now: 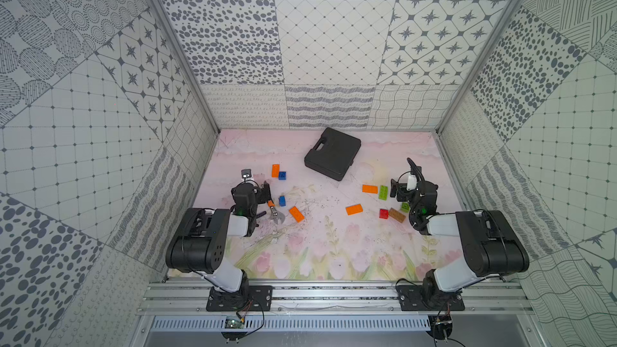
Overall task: Assemble the number 5 with lego
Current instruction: Move the lego brick at the center of the board.
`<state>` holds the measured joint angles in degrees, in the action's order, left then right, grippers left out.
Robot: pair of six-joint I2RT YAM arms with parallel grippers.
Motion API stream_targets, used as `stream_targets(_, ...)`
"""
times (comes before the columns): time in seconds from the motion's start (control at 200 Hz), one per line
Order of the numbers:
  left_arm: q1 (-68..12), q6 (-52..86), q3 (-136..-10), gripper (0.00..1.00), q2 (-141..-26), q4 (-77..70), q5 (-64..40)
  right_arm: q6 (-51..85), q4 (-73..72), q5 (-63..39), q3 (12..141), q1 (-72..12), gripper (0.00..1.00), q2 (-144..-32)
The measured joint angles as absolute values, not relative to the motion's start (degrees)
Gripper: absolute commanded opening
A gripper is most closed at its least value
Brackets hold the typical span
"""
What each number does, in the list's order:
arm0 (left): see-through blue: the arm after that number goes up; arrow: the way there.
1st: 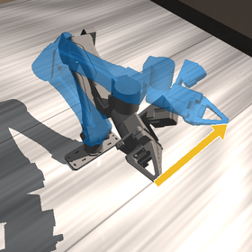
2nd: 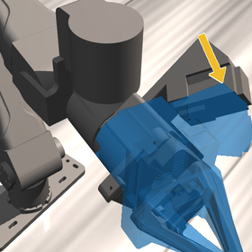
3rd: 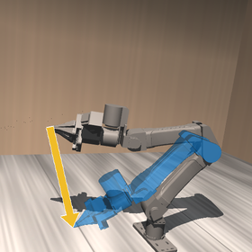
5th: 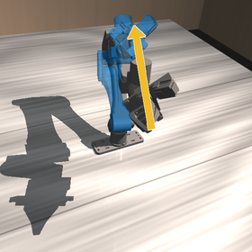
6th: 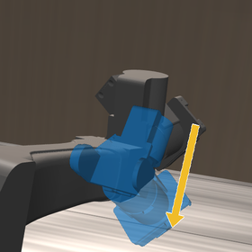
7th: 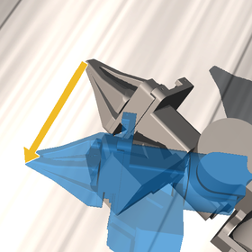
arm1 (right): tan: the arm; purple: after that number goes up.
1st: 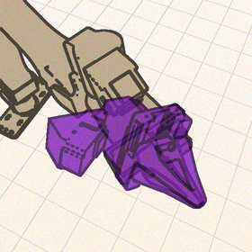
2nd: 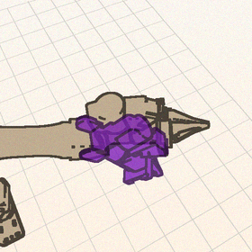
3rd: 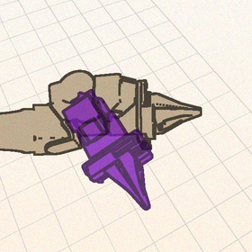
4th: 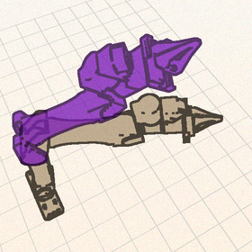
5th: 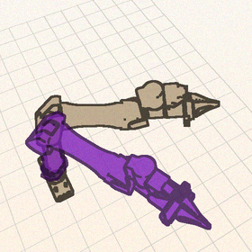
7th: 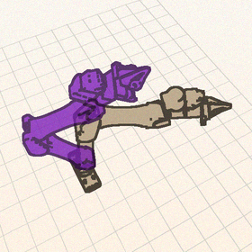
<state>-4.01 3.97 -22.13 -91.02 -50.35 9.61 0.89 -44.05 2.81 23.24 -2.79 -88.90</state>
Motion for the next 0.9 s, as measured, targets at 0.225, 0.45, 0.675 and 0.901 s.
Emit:
stream_targets(0.225, -4.0, 4.0, -22.1, 0.99, -91.0, -50.3, 9.6, 0.9, -44.1, 2.8, 23.2, -2.8, 0.99, -88.9)
stream_targets(0.45, -4.0, 4.0, -22.1, 1.0, -91.0, -50.3, 9.6, 0.9, -44.1, 2.8, 23.2, -2.8, 0.99, -88.9)
stream_targets(0.675, -4.0, 3.9, -22.1, 1.0, -91.0, -50.3, 9.6, 0.9, -44.1, 2.8, 23.2, -2.8, 0.99, -88.9)
stream_targets(0.901, -5.5, 3.6, -20.6, 0.99, -89.5, -51.1, 12.0, 0.6, -43.9, 3.3, 23.2, -3.6, 0.99, -88.5)
